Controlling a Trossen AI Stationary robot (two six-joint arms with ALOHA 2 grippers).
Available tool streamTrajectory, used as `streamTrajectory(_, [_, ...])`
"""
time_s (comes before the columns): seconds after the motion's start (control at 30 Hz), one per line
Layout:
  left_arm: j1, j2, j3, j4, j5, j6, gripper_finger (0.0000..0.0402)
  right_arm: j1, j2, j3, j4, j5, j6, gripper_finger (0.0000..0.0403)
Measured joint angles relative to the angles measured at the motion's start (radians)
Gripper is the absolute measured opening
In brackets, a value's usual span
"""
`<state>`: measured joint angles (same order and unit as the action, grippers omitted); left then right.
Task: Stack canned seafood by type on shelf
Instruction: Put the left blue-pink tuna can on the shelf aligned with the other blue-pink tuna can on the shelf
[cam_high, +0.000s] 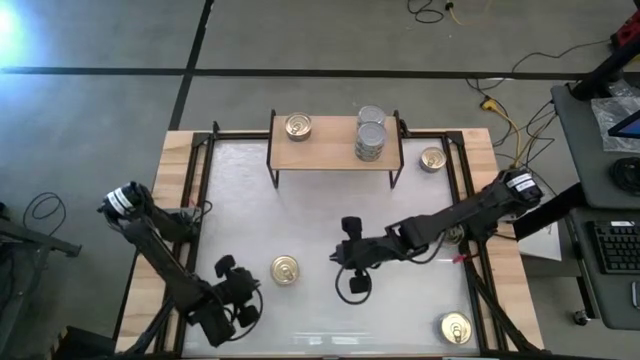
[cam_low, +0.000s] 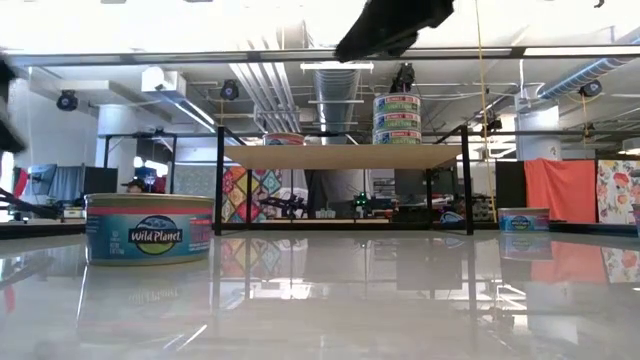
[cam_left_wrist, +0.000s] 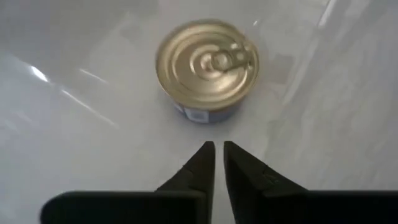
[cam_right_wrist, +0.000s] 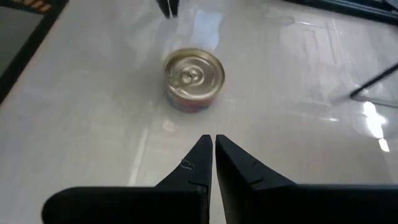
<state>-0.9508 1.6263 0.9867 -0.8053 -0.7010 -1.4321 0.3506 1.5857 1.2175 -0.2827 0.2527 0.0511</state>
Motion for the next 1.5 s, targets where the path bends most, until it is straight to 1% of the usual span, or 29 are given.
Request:
streamTrajectory(0.1, [-0.005,0.011,-0.071,0.141,-0.001,-0.060,0.0053,-0.017,0.010,-0.007,0.025,-0.044,-0.034,0.0013])
streamTrajectory(0.17, [-0.004,0.015,-0.113,0.222,-0.002,-0.073,0.0083,-0.026,0.024,-0.006,0.061,-0.066,-0.042,0.0013])
streamTrajectory(0.23, [-0.004,0.018,-0.147,0.291,-0.006,-0.076,0.0118,-0.029,0.037,-0.008,0.056,-0.074,-0.044,0.0013])
streamTrajectory(0.37, [-0.004,0.018,-0.187,0.335,-0.019,-0.114,0.0195,-0.029,0.066,-0.008,0.054,-0.077,-0.037,0.0013])
streamTrajectory(0.57, [0.003,0.033,-0.210,0.389,-0.087,-0.123,0.0307,-0.035,0.096,-0.006,0.065,-0.077,-0.025,0.0013])
streamTrajectory(0.67, [0.009,0.066,-0.211,0.417,-0.116,-0.117,0.0353,-0.039,0.109,-0.001,0.067,-0.077,-0.025,0.0013])
streamTrajectory(0.77, [0.013,0.109,-0.211,0.456,-0.134,-0.101,0.0388,-0.046,0.119,-0.001,0.086,-0.077,-0.025,0.0013])
streamTrajectory(0.83, [0.014,0.142,-0.211,0.490,-0.165,-0.096,0.0396,-0.054,0.129,0.000,0.094,-0.077,-0.025,0.0013])
streamTrajectory(0.9, [0.015,0.179,-0.211,0.526,-0.179,-0.095,0.0395,-0.065,0.142,0.000,0.091,-0.077,-0.025,0.0013])
streamTrajectory(1.0, [0.013,0.233,-0.211,0.581,-0.239,-0.071,0.0393,-0.085,0.179,0.000,0.122,-0.077,-0.006,0.0013])
streamTrajectory(1.1, [0.013,0.281,-0.203,0.613,-0.286,-0.043,0.0395,-0.105,0.235,0.000,0.195,-0.077,0.028,0.0013])
streamTrajectory(1.23, [0.014,0.322,-0.188,0.617,-0.329,-0.033,0.0396,-0.123,0.320,0.018,0.272,-0.077,0.020,0.0013])
streamTrajectory(1.5, [0.029,0.335,-0.213,0.627,-0.372,-0.016,0.0396,-0.142,0.487,0.180,0.291,-0.079,0.009,0.0013])
